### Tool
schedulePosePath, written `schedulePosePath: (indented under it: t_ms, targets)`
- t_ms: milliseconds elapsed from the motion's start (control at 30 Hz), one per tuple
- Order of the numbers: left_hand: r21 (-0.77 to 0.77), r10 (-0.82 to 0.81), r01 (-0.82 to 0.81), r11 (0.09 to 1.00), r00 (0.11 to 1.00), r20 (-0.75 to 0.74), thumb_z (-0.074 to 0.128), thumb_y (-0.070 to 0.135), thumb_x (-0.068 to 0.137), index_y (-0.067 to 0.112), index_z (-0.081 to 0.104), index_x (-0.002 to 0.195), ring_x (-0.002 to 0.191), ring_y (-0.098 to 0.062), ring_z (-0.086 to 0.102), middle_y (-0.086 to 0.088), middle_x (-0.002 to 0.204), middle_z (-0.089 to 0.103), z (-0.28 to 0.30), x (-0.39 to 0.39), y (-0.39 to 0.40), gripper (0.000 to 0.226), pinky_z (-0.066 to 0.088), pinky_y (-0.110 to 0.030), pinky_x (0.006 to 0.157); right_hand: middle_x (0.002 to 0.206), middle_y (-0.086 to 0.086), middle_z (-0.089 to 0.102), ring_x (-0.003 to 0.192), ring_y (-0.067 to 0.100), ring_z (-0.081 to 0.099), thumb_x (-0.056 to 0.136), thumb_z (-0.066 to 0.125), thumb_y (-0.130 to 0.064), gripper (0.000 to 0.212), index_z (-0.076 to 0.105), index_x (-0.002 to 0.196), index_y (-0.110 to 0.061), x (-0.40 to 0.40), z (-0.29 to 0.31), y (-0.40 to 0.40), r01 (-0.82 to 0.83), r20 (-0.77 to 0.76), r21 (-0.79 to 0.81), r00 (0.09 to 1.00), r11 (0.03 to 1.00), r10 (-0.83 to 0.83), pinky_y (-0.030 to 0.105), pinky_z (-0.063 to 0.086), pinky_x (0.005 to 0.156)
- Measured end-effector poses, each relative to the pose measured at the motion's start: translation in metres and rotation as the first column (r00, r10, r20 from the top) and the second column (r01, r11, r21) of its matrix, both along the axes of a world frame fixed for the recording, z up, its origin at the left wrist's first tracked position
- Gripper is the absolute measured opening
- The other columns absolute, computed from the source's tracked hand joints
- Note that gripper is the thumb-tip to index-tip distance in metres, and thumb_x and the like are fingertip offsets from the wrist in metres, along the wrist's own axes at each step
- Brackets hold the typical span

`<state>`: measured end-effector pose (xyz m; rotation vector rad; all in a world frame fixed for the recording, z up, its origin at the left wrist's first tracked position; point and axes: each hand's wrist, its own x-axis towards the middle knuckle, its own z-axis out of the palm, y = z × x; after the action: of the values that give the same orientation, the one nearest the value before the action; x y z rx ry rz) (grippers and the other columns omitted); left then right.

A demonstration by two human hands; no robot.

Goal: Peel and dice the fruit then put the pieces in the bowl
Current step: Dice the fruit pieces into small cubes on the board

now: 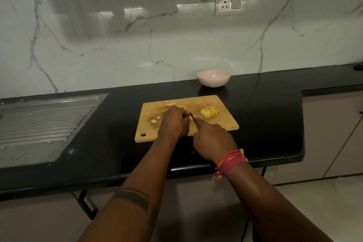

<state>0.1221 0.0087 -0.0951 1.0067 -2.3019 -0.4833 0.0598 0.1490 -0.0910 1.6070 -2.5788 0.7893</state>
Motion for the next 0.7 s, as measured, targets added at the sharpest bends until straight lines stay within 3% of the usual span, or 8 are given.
schedulePosePath:
  t_ms: [267, 433, 700]
  targets:
    - [-0.040, -0.020, 0.020, 0.999, 1.000, 0.001, 0.066, 0.020, 0.097, 0.020, 0.077, 0.114, 0.102, -0.011, 0.067, 0.004, 0.117, 0.074, 0.002, 0.002, 0.001, 0.021, 0.042, -0.018, 0.085, 0.079, -0.002, 0.053, 0.074, 0.018, 0.057, 0.097, 0.045, -0.028, 0.052, 0.040, 0.149, -0.029, -0.003, 0.005, -0.017, -0.010, 0.018, 0.029, 1.000, 1.000, 0.009, 0.031, 0.044, 0.062]
    - [-0.003, 0.015, -0.015, 1.000, 1.000, -0.019, 0.069, 0.023, 0.095, 0.021, 0.079, 0.109, 0.092, -0.007, 0.065, 0.004, 0.112, 0.076, 0.003, 0.000, 0.003, 0.017, 0.045, -0.020, 0.083, 0.080, -0.002, 0.054, 0.072, 0.017, 0.055, 0.097, 0.046, -0.029, 0.054, 0.039, 0.150, -0.029, -0.004, 0.004, -0.011, -0.012, -0.007, 0.049, 1.000, 0.999, 0.013, 0.031, 0.043, 0.062]
    - [0.075, 0.016, -0.016, 0.997, 1.000, -0.004, 0.074, 0.026, 0.092, 0.019, 0.076, 0.117, 0.111, -0.014, 0.064, 0.002, 0.121, 0.072, 0.006, 0.005, -0.001, 0.026, 0.046, -0.029, 0.099, 0.087, 0.000, 0.062, 0.074, 0.016, 0.060, 0.098, 0.044, -0.032, 0.056, 0.034, 0.153, -0.035, 0.000, -0.003, 0.025, 0.011, 0.037, -0.005, 0.999, 1.000, -0.011, 0.035, 0.054, 0.066]
